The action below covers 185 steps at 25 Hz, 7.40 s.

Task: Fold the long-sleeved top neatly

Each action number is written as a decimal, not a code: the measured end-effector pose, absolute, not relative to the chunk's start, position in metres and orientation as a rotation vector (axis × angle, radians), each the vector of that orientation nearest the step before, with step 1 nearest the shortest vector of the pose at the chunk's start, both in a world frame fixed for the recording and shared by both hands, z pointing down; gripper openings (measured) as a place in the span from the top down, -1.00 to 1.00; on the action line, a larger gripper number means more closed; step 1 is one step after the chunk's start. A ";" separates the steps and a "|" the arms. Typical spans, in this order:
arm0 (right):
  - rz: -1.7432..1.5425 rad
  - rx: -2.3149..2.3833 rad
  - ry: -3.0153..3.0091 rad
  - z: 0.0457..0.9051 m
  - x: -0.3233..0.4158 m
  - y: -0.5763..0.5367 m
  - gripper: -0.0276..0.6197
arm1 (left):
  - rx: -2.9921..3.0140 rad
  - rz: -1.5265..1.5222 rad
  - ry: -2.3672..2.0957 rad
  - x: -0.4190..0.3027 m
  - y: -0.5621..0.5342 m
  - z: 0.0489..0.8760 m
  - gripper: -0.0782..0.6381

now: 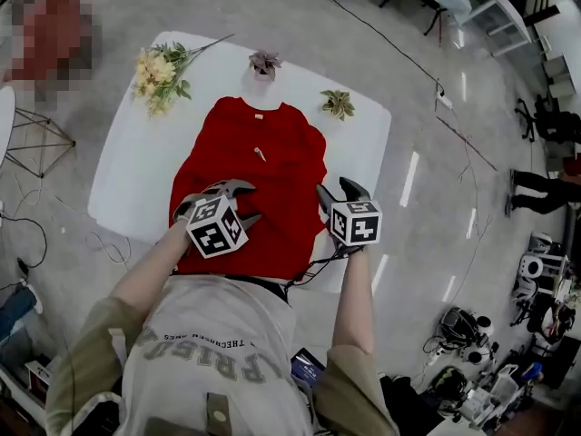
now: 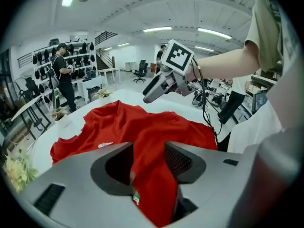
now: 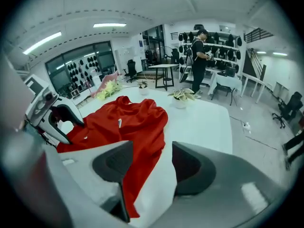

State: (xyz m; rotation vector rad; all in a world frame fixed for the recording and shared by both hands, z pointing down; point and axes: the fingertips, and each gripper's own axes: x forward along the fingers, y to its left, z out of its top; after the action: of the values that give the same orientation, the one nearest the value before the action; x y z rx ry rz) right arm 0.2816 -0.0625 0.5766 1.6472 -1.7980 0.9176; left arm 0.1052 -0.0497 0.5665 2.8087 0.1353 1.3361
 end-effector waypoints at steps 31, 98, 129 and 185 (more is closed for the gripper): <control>1.276 1.760 -1.772 0.608 0.313 -0.078 0.86 | 3.251 1.882 0.593 0.294 -0.196 0.626 0.56; 0.999 1.366 -1.892 0.578 0.216 0.040 0.86 | 2.278 1.319 -0.679 -0.053 -0.059 0.580 0.70; 0.757 1.292 -1.800 0.604 0.133 0.169 0.05 | 2.804 1.812 -0.057 -0.115 0.082 0.630 -0.07; 0.573 0.703 -2.171 0.532 0.204 0.097 0.83 | 2.590 1.569 -0.455 -0.084 0.015 0.562 0.66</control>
State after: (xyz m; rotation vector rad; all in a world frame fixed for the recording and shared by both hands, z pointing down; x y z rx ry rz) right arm 0.2040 0.0967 0.5323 0.7027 -2.1705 0.5734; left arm -0.0838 0.0155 0.5621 2.5900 -0.4555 1.5692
